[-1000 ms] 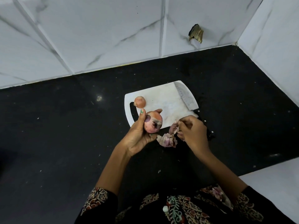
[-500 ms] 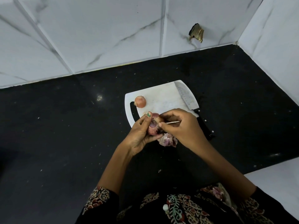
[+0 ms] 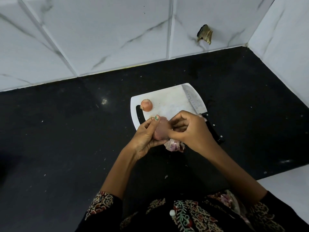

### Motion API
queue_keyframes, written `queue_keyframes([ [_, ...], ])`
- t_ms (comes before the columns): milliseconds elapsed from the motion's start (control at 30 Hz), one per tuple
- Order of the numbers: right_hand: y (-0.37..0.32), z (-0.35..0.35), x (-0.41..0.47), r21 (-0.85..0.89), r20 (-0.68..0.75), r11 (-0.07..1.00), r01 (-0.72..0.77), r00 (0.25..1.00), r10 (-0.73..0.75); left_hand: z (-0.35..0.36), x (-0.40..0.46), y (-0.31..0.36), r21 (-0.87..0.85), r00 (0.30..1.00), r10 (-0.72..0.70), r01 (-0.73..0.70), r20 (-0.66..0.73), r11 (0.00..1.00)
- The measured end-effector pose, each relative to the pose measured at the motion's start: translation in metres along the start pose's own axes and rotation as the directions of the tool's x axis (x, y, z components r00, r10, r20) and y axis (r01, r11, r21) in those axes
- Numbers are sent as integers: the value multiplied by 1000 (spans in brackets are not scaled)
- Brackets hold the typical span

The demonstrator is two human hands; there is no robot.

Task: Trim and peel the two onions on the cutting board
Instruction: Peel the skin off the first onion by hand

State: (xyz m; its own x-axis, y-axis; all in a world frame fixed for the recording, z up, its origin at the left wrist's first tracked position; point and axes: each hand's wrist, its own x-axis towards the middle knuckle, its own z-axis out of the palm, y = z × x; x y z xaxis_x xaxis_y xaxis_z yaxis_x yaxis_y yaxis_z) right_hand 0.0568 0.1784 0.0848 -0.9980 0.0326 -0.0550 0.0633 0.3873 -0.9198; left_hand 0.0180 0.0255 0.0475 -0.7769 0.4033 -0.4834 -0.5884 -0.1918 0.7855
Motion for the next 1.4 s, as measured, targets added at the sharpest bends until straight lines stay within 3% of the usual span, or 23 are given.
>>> queue_keyframes([
  [167,1,2,1,-62,-10,998,-12,1000,11,-1,0,-1,10,1000,-8,8,-5,1000],
  [300,6,5,3,-127,-144,991,32,988,-50,2,1,-3,20,1000,-12,12,-1,1000],
  [400,7,5,2,-84,-186,996,6,982,-21,3,2,-1,1,999,-16,16,-28,1000],
  [500,5,4,1,204,-220,970,-133,959,178,2,3,0,-25,998,-40,39,-41,999],
  [600,8,3,1,606,-163,751,-261,884,439,-2,1,0,-82,998,-52,49,-40,995],
  [667,14,1,2,706,-153,654,-271,843,515,-3,0,2,-124,998,-60,57,-24,991],
  [767,27,-2,0,575,-237,763,-297,832,502,-5,-1,1,-153,998,-64,60,-24,986],
  [867,39,-4,-3,193,-303,941,-277,896,326,-4,-1,0,-110,999,-38,35,-31,993],
  [933,45,-4,-3,-126,-238,964,-233,951,199,-1,-1,0,-59,999,-16,13,-45,998],
  [1000,45,-2,-2,-305,-161,931,-202,974,159,1,-1,-2,-38,998,9,-12,-57,999],
  [1067,35,-1,-2,-214,-123,957,-197,977,174,2,-1,-4,-31,997,40,-42,-67,999],
  [1167,13,1,-1,120,13,962,-245,969,245,0,0,-7,19,992,112,-111,-62,994],
  [1400,-2,1,0,81,13,976,-202,979,202,-2,3,-8,83,974,226,-227,29,970],
])
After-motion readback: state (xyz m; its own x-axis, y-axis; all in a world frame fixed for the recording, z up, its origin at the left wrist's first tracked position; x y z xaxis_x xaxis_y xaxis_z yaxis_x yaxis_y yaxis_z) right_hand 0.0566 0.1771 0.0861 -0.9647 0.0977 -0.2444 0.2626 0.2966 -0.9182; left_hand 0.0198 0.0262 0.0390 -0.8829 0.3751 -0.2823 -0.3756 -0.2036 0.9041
